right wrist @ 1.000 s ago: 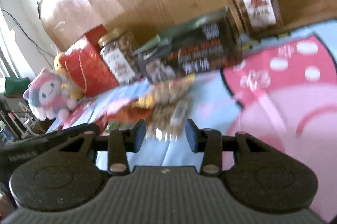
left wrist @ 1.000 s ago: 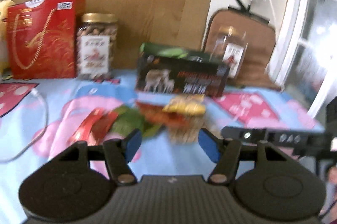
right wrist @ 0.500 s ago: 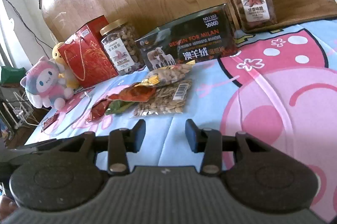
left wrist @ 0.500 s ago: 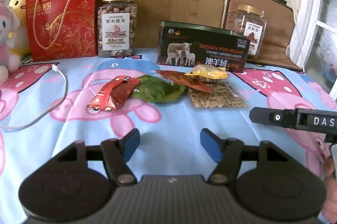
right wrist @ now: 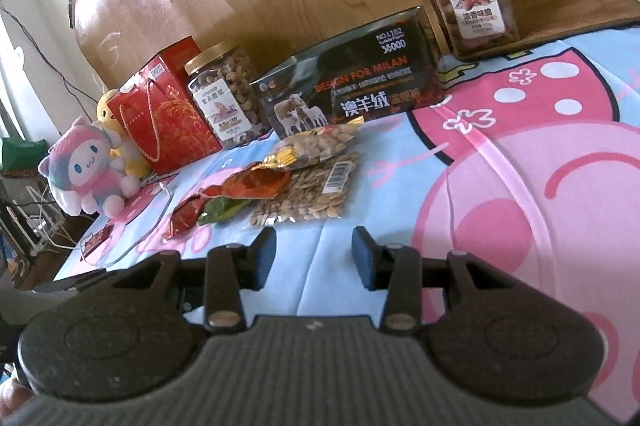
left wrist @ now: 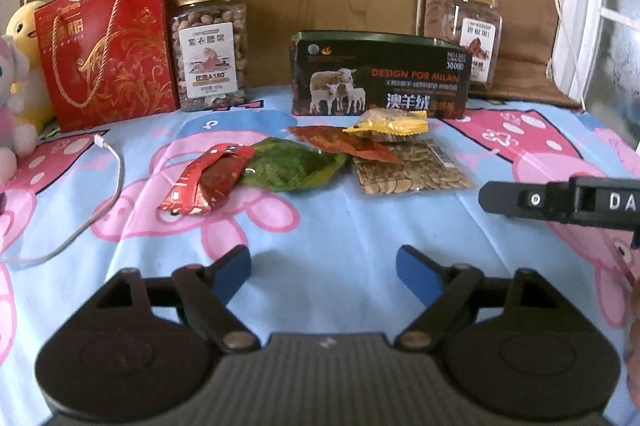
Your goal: Organize snacks
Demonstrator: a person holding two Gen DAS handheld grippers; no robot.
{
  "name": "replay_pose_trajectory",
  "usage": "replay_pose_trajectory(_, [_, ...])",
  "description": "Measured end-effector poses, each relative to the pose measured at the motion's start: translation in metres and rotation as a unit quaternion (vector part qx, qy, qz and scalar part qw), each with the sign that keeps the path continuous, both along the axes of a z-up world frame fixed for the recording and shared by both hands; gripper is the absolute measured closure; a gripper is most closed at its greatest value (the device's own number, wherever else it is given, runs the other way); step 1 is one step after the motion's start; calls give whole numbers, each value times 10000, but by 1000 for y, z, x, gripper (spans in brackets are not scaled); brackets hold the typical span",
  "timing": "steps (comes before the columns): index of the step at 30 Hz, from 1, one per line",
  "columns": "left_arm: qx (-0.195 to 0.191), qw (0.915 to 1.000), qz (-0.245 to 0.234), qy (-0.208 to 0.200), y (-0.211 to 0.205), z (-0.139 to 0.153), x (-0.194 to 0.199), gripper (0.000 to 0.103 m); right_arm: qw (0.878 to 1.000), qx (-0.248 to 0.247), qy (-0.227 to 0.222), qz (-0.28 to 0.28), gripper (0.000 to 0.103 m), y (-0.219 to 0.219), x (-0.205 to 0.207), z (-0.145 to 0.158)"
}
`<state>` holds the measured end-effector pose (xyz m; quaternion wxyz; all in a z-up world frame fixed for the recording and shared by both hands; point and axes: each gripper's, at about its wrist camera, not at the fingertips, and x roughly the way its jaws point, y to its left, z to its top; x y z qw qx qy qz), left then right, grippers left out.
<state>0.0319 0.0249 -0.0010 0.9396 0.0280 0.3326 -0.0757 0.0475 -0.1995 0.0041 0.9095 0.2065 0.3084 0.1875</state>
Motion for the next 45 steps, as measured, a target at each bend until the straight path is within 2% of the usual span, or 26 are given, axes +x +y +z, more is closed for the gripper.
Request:
replay_pose_trajectory(11, [156,9998,61,87,-5,-2,6,7,9999,143,-29,-45,58,-3,-2,0])
replay_pose_trajectory(14, [161,9997,140,128,-3,-3,8,1,9999,143,-25,-28,57,-3,-1,0])
replay_pose_trajectory(23, [184,9992,316,169,-1,-2,18,0,9996,289,6,73,57,-3,8,1])
replay_pose_trajectory(29, [102,9999,-68,-27,4,-6,31,0,9990,446,81,41,57,-1,26,-1])
replay_pose_trajectory(45, [73,9999,-34,-79,6,-8,37,0,9936,1058,365,-175,57,-22,26,-11])
